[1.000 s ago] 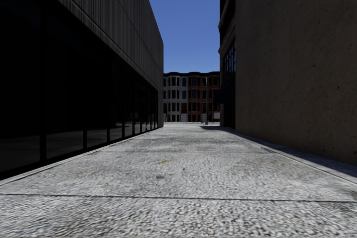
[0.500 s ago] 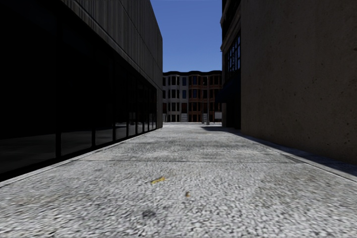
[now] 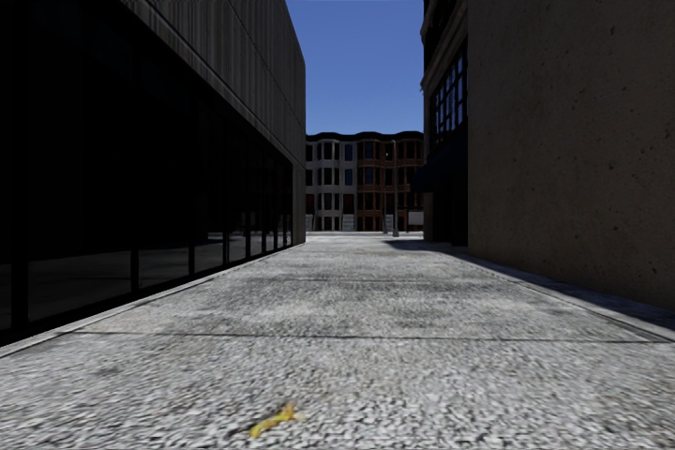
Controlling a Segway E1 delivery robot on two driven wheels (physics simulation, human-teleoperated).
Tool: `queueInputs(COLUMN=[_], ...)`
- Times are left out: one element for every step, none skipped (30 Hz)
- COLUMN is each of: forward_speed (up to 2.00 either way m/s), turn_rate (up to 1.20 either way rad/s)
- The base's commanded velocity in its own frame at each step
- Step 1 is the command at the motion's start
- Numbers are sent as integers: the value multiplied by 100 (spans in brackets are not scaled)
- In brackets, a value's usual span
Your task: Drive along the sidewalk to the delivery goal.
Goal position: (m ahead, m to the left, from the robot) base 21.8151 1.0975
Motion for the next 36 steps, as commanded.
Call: queueInputs(forward_speed=[200, 200, 200, 200, 200, 200, 200, 200, 200, 200, 200, 200, 200, 200, 200, 200, 200, 200, 200, 200, 200, 200, 200, 200, 200, 200, 200, 200, 200, 200, 200, 200, 200, 200, 200, 200], turn_rate=[0, 0, 0, 0, 0, 0, 0, 0, 0, 0, 0, 0, 0, 0, 0, 0, 0, 0, 0, 0, 0, 0, 0, 0, 0, 0, 0, 0, 0, 0, 0, 0, 0, 0, 0, 0])
